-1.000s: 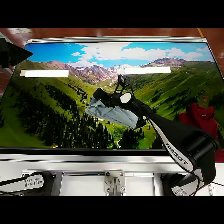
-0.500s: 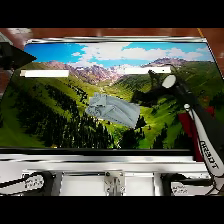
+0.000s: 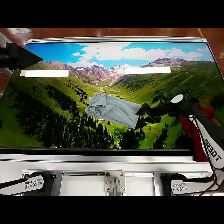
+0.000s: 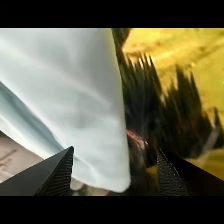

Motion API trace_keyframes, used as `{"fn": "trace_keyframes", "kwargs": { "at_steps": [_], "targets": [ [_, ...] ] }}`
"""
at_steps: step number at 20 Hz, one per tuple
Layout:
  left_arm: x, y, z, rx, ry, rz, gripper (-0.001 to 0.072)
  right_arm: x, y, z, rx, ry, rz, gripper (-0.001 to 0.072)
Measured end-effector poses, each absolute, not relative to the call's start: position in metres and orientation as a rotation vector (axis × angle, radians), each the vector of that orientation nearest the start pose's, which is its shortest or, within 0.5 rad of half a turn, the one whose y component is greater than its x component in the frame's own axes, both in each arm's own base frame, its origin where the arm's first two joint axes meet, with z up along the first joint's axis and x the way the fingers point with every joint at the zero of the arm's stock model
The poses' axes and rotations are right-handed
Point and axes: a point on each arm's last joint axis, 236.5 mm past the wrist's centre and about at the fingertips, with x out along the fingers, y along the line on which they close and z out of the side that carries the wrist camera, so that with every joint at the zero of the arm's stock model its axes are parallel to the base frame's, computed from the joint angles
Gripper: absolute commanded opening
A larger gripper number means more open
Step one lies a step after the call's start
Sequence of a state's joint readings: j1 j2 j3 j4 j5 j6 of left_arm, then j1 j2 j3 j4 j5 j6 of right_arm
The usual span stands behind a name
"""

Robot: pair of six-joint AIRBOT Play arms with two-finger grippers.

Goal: Fold the shirts.

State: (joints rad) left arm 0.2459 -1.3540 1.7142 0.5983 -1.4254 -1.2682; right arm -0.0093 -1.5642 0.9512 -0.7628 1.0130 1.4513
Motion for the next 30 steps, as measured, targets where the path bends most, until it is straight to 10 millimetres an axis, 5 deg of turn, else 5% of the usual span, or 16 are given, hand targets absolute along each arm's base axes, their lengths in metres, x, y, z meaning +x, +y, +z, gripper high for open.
{"fn": "trace_keyframes", "kwargs": {
  "at_steps": [3, 6, 7, 10, 14, 18, 21, 25, 30],
  "targets": [
    [0.43, -0.094, 0.257, -0.469, 0.773, -0.693, 0.0038, 0.374, 0.156, -0.107, 0.92, 1.456, 0.289, 0.0633],
    [0.43, -0.095, 0.257, -0.473, 0.776, -0.694, 0.0038, 0.382, 0.168, -0.108, 0.999, 1.425, 0.318, 0.0338],
    [0.43, -0.095, 0.257, -0.474, 0.777, -0.693, 0.0038, 0.384, 0.173, -0.108, 1.004, 1.417, 0.333, 0.0093],
    [0.43, -0.096, 0.257, -0.477, 0.778, -0.694, 0.0038, 0.389, 0.188, -0.097, 0.957, 1.38, 0.424, 0.0052],
    [0.433, -0.096, 0.259, -0.482, 0.766, -0.685, 0.0038, 0.421, 0.182, -0.012, 0.78, 1.223, 0.602, 0.0053],
    [0.442, -0.093, 0.259, -0.487, 0.741, -0.67, 0.0038, 0.441, 0.12, 0.115, 0.647, 1.116, 0.586, 0.0053],
    [0.444, -0.096, 0.257, -0.487, 0.741, -0.672, 0.0038, 0.43, 0.04, 0.174, 0.511, 1.101, 0.404, 0.0053],
    [0.441, -0.101, 0.255, -0.476, 0.755, -0.691, 0.0038, 0.404, -0.061, 0.205, 0.495, 1.079, 0.134, 0.0053],
    [0.428, -0.107, 0.249, -0.46, 0.807, -0.729, 0.0038, 0.385, -0.147, 0.216, 0.531, 1.0, -0.094, 0.0053]
  ]
}}
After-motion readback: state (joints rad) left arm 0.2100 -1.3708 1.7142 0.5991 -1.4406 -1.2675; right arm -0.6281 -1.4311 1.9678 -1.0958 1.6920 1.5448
